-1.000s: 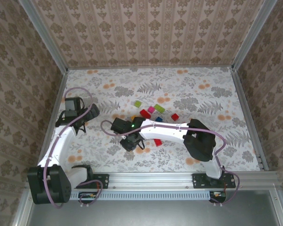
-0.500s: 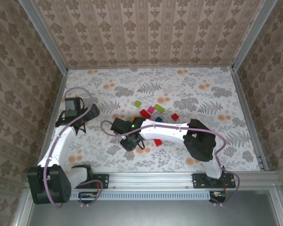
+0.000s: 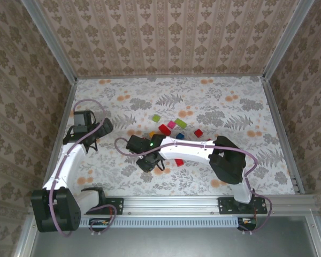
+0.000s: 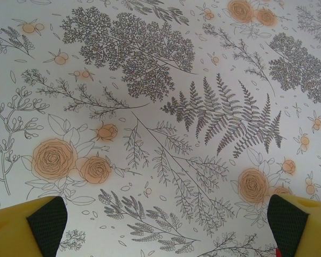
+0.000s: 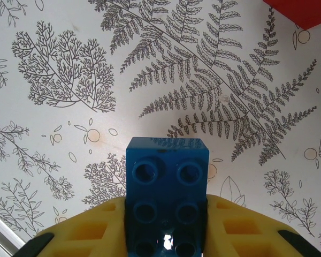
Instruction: Assemble a carrot with lego
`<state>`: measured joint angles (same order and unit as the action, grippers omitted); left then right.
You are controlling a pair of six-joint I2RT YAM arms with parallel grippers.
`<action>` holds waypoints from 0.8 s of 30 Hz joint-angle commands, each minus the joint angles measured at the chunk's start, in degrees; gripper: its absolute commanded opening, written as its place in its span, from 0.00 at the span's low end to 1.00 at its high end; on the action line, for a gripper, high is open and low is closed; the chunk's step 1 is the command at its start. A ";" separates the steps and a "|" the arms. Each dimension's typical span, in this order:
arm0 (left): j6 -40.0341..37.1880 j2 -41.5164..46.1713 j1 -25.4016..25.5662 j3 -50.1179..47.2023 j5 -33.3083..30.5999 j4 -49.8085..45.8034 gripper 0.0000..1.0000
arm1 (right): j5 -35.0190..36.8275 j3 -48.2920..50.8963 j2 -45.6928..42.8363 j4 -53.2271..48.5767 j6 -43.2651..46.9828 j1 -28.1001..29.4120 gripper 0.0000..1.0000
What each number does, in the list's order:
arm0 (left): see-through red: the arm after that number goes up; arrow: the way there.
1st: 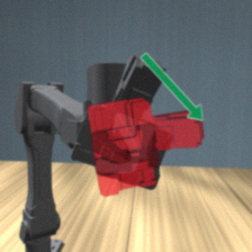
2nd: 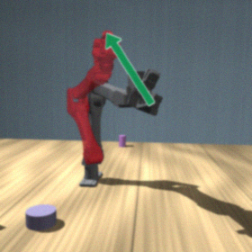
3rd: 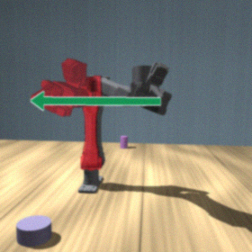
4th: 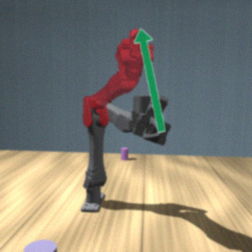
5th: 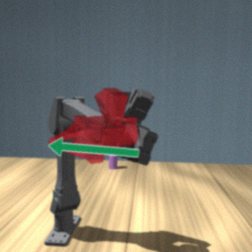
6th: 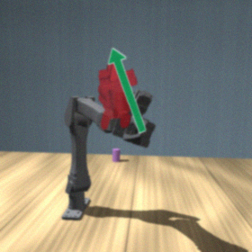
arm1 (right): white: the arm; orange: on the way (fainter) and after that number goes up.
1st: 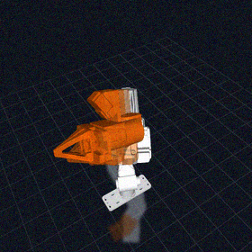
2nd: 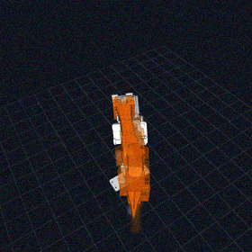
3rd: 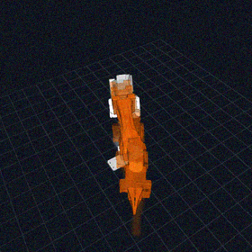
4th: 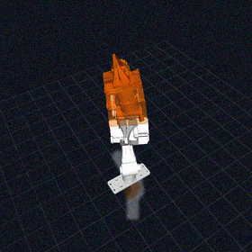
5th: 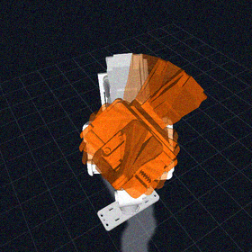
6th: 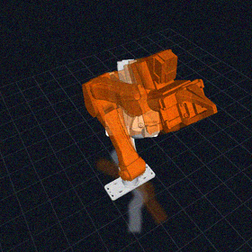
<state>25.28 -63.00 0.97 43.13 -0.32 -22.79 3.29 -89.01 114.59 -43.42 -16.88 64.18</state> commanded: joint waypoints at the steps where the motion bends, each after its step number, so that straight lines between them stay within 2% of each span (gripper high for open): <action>1: -1.01 0.08 -0.51 0.50 0.79 0.10 1.00 | 1.16 3.32 1.18 -4.14 -1.42 0.59 0.32; 5: -1.01 0.16 -0.47 0.50 0.85 0.01 1.00 | 0.10 4.15 1.09 -3.35 -1.71 0.95 0.32; 13: -0.87 0.16 -0.52 0.50 1.02 0.06 1.00 | 2.77 5.38 0.32 -4.25 -3.32 1.03 0.32; 24: -0.96 0.42 -0.45 0.37 1.05 -0.04 1.00 | 0.88 5.45 1.71 -2.81 -1.94 1.12 0.31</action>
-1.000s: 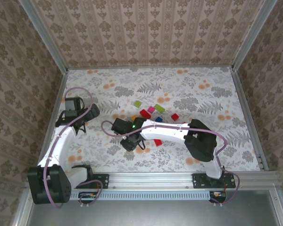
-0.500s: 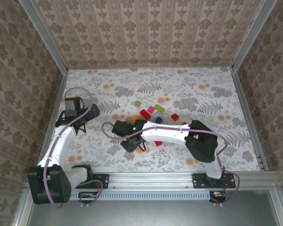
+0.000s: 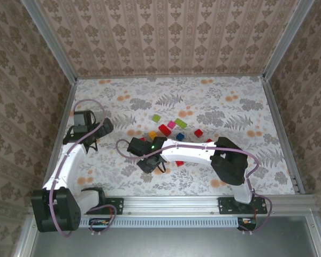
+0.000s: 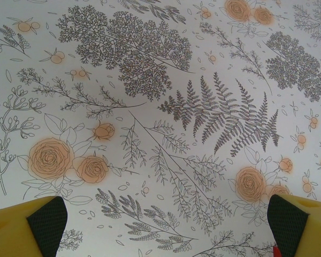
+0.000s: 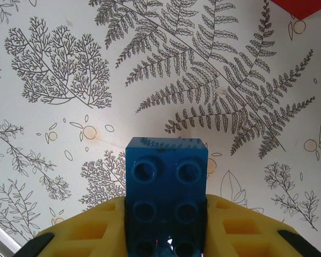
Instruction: Assemble a carrot with lego
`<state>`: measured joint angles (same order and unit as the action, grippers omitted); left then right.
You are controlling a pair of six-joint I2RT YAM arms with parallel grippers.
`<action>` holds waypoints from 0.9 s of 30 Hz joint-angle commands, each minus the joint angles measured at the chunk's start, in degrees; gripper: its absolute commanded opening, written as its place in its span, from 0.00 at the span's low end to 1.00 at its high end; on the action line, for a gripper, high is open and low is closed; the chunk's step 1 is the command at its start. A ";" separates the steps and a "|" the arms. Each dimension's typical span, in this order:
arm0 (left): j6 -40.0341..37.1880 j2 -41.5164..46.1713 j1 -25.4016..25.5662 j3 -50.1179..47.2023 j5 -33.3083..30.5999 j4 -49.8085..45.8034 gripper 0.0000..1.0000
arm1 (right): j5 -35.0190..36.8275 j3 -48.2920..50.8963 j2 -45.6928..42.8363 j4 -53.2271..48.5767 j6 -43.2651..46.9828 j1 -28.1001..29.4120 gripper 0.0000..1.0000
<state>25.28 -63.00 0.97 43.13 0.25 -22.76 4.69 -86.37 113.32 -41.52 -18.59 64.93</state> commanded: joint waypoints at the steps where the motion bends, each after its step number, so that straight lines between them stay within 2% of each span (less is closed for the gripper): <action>1: -1.00 0.34 -0.45 0.41 0.51 -0.03 1.00 | -0.03 2.79 2.33 -4.85 -0.13 0.31 0.31; 7: -0.98 0.25 -0.45 0.44 0.62 0.03 1.00 | 4.39 1.03 -3.75 -7.40 0.61 -0.89 0.31; 12: -1.00 0.17 -0.45 0.38 0.59 -0.01 1.00 | 5.24 1.77 -8.19 -7.73 0.37 -2.50 0.31; 27: -0.92 -0.54 -0.53 0.47 0.98 0.44 1.00 | 2.52 8.29 -7.07 -1.96 -2.02 -3.31 0.32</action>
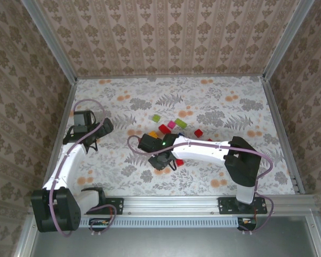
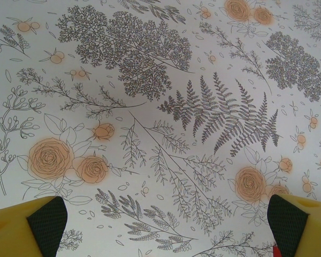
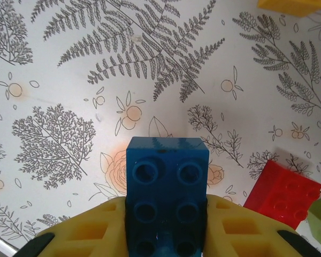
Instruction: Assemble a carrot with lego
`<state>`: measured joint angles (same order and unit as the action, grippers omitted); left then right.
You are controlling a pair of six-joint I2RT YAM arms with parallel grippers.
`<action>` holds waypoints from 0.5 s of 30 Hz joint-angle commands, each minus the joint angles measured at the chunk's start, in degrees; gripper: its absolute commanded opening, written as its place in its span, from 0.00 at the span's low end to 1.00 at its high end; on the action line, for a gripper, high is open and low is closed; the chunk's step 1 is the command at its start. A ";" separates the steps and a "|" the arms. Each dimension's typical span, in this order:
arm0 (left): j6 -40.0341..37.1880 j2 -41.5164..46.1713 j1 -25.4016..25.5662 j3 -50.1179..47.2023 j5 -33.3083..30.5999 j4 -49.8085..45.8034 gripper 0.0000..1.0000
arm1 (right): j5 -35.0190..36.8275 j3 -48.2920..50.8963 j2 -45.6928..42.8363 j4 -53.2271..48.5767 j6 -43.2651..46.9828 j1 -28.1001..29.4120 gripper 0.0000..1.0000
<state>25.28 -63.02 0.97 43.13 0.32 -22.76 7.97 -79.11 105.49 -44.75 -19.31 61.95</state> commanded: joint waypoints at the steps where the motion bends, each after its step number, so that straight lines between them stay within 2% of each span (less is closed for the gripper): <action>1: -0.93 -0.61 -0.51 0.48 0.91 0.40 1.00 | -0.84 1.39 0.76 1.54 -1.41 -0.42 0.32; 11: -0.88 -0.87 -0.46 0.38 0.99 0.58 1.00 | -1.39 3.93 0.66 3.19 -2.13 -0.69 0.35; 15: -0.93 -0.87 -0.46 0.38 1.00 0.57 1.00 | -1.46 4.01 0.10 3.35 -2.19 -0.69 0.41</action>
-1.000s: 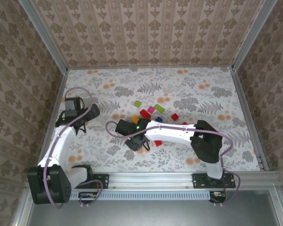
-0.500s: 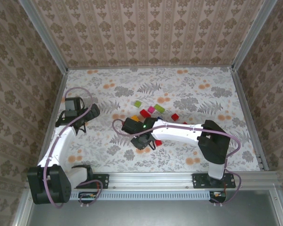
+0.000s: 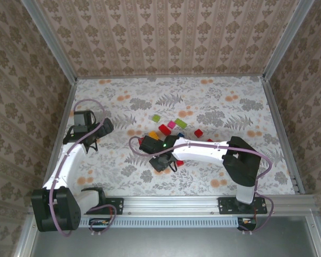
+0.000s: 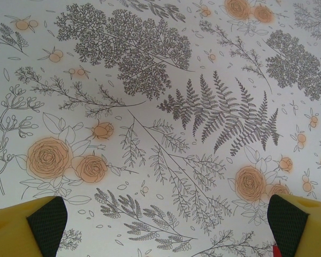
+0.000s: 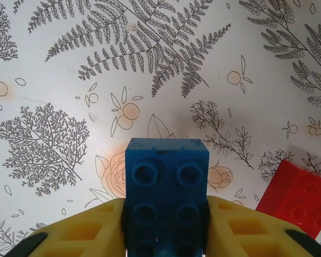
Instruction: Assemble a carrot with lego
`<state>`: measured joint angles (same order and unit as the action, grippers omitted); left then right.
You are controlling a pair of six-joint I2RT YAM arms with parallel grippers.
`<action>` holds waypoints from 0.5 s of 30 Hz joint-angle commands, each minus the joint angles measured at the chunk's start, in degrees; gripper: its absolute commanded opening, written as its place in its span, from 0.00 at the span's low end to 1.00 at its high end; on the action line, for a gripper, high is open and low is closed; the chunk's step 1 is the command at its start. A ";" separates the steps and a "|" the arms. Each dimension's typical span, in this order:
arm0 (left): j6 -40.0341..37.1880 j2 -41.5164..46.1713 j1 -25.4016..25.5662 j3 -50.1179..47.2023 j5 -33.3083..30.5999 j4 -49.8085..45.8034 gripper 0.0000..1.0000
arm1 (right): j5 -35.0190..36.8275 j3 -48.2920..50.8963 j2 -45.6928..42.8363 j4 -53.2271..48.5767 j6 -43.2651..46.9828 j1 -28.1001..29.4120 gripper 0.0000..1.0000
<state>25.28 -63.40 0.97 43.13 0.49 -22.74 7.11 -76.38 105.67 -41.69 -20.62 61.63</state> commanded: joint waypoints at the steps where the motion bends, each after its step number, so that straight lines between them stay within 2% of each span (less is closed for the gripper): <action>1: -0.93 -0.50 -0.53 0.37 0.83 0.57 1.00 | -0.53 1.32 -0.27 0.29 -0.83 -0.37 0.44; 10: -1.00 -0.41 -0.50 0.52 0.91 0.40 1.00 | 1.11 0.27 -4.68 -1.62 0.11 -0.59 0.63; 15: -0.84 -0.32 -0.45 0.43 1.09 0.39 1.00 | 3.01 1.06 -9.37 -3.42 0.33 -1.78 0.66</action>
<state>25.28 -63.72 0.97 43.13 0.75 -22.72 7.55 -75.90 100.44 -42.44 -20.78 60.84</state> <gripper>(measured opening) 0.993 0.659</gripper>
